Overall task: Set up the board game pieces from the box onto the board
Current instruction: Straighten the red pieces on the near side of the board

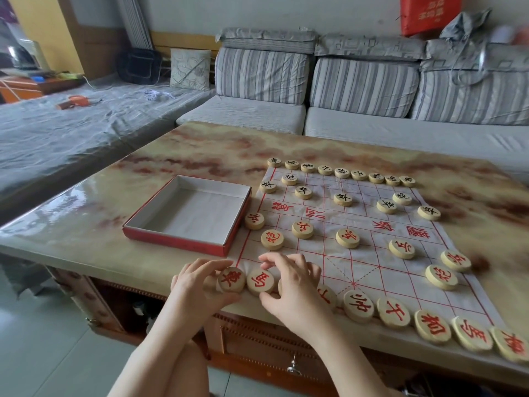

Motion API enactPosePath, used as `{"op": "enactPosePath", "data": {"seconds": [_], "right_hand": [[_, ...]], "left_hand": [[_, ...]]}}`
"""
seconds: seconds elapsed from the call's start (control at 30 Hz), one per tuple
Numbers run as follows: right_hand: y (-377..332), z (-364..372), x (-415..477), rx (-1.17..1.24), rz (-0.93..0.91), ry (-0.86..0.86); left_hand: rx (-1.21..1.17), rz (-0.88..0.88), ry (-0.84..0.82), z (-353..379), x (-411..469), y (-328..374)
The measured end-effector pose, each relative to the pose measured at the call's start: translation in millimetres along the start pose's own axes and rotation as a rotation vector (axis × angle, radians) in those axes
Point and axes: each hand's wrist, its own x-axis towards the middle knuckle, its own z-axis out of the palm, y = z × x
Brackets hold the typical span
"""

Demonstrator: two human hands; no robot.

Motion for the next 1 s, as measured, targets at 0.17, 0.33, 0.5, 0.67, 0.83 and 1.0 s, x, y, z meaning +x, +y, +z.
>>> {"op": "enactPosePath", "data": {"seconds": [0.17,0.33,0.5,0.67,0.83,1.0], "right_hand": [[-1.4,0.2,0.3,-0.059,0.006,-0.002],[-1.7,3.3,3.8,-0.123,0.014,0.041],[0.2,3.6,1.0,-0.03,0.025,0.017],[0.6,1.1,-1.8,-0.029,0.019,0.016],[0.1,0.1,-2.0,-0.053,-0.006,0.006],[0.2,-0.4,-3.1,-0.052,-0.011,0.002]], "left_hand": [[-0.006,-0.005,-0.023,1.2,1.1,4.4],[-0.055,0.024,-0.035,-2.5,-7.0,0.2],[-0.073,-0.004,-0.007,-1.6,-3.3,-3.5],[-0.006,-0.013,0.008,5.9,4.0,-6.2],[0.0,0.007,0.039,9.9,5.2,-11.2],[-0.001,0.009,0.051,11.1,6.0,-12.7]]}}
